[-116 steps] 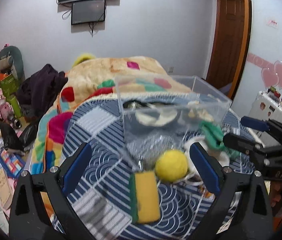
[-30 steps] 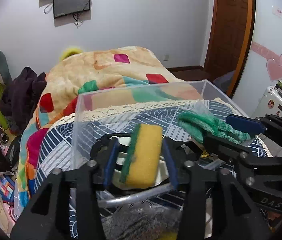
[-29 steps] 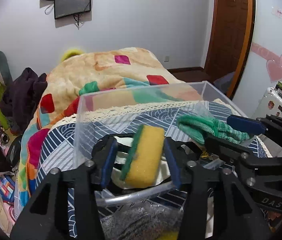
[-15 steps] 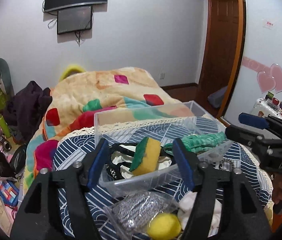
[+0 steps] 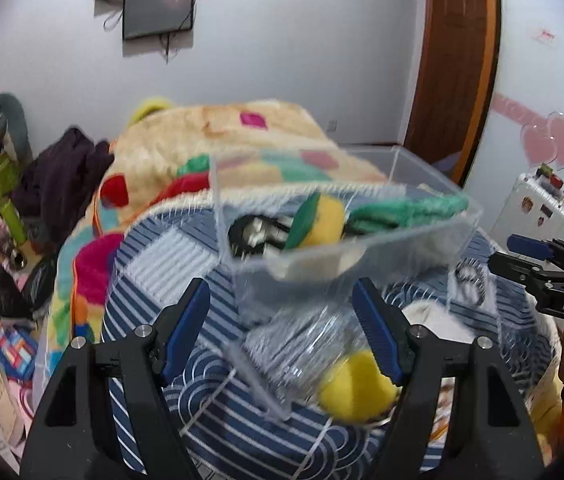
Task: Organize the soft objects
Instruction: 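Grasp the bagged silver mesh scrubber with the left tool while the right tool grasps the braided bracelet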
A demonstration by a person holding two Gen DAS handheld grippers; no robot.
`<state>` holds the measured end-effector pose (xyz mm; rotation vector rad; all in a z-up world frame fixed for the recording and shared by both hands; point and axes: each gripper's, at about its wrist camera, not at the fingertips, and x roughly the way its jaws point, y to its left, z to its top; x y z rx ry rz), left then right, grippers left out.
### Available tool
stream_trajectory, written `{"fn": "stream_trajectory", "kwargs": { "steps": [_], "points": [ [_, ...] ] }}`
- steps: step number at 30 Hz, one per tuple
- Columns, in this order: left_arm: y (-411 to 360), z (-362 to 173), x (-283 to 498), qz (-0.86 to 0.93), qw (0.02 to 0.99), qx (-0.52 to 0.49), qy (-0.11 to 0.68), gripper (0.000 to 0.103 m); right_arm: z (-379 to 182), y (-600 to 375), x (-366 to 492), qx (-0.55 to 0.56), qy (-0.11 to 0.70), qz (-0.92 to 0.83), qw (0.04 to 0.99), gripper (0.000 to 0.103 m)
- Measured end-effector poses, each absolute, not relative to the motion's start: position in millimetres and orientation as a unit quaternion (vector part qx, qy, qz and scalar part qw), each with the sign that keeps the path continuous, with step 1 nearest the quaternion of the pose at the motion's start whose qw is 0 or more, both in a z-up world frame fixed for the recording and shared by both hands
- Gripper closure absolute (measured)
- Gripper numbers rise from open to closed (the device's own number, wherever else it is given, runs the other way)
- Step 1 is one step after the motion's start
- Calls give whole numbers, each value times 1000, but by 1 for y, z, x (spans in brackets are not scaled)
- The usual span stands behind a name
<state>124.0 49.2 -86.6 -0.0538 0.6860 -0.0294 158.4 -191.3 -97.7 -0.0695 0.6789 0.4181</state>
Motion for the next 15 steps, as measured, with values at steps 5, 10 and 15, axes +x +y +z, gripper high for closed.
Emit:
{"fn": "stream_trajectory", "kwargs": {
  "steps": [5, 10, 15],
  "points": [
    [51, -110, 125, -15, 932, -31, 362, 29, -124, -200, 164, -23, 365, 190, 911, 35],
    [46, -122, 127, -18, 927, -35, 372, 29, -139, -209, 158, -17, 385, 180, 905, 35],
    [46, -125, 126, -19, 926, -53, 373, 29, -145, -210, 157, -25, 389, 178, 904, 54]
  ]
}}
